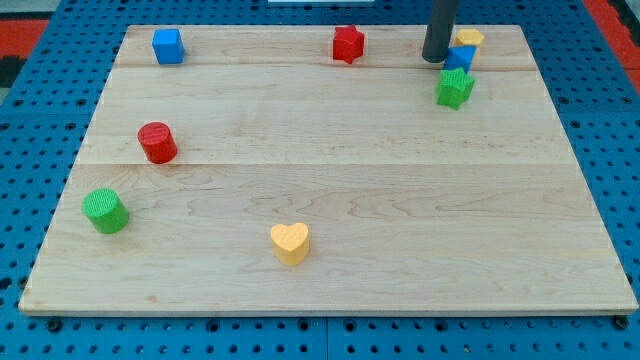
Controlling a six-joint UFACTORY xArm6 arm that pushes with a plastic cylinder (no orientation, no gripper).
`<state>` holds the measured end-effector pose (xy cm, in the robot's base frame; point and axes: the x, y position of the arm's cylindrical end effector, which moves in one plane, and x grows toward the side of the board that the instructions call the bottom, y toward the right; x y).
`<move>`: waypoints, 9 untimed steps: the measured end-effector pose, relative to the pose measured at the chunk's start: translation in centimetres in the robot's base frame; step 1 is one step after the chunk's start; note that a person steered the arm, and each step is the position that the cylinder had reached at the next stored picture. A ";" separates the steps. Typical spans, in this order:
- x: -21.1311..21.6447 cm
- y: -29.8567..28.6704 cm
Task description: Place the arm left to the yellow heart
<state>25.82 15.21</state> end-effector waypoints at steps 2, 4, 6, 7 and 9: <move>1.2 -7.9; 7.6 -18.3; 7.6 -18.8; 7.6 -18.8; 7.4 -19.1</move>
<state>33.22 -3.88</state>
